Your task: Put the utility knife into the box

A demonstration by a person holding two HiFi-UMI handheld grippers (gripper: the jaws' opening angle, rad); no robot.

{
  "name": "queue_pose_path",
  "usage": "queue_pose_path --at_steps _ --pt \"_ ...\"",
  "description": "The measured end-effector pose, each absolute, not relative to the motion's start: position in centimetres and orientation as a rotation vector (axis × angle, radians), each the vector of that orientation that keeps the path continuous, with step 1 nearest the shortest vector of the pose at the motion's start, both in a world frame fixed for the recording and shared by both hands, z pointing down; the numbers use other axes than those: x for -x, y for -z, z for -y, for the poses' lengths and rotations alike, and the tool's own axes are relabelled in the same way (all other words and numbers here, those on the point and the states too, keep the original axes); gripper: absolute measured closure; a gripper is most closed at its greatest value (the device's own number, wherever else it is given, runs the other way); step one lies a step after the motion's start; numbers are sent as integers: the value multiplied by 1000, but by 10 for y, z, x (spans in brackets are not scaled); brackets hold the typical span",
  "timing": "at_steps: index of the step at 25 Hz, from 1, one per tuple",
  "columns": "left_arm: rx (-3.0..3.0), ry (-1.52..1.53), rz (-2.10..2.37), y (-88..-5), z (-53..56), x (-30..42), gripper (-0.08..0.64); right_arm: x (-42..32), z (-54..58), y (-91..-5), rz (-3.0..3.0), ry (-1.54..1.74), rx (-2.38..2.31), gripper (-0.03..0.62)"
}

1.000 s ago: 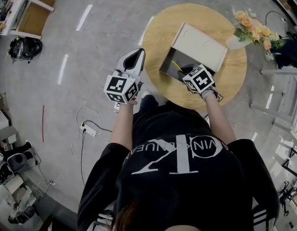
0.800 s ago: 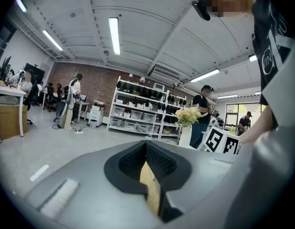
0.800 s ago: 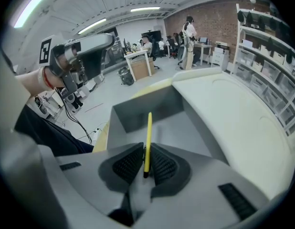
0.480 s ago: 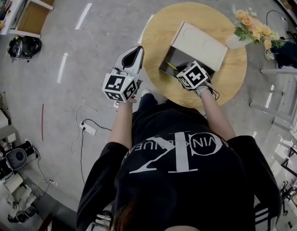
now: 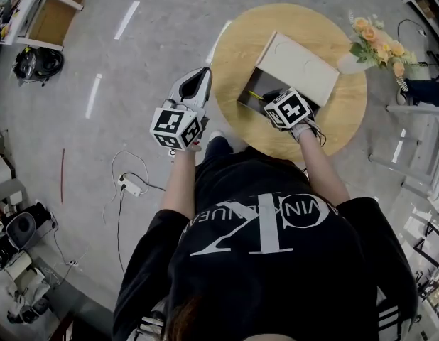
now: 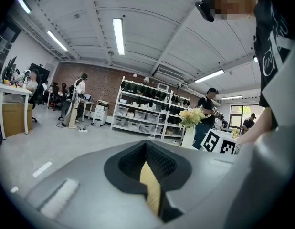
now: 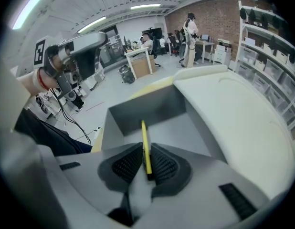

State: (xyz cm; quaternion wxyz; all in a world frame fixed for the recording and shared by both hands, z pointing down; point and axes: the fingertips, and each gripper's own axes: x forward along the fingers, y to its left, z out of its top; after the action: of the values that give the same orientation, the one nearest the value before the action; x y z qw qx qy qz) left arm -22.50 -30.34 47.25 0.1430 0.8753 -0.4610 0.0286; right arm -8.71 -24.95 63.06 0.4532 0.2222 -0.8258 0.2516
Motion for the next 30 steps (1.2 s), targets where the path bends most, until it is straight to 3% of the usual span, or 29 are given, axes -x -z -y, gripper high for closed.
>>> queue_pose_path --at_steps 30 --pt "-2542 -74 1261 -472 297 212 549 49 261 -605 2093 -709 -837 541"
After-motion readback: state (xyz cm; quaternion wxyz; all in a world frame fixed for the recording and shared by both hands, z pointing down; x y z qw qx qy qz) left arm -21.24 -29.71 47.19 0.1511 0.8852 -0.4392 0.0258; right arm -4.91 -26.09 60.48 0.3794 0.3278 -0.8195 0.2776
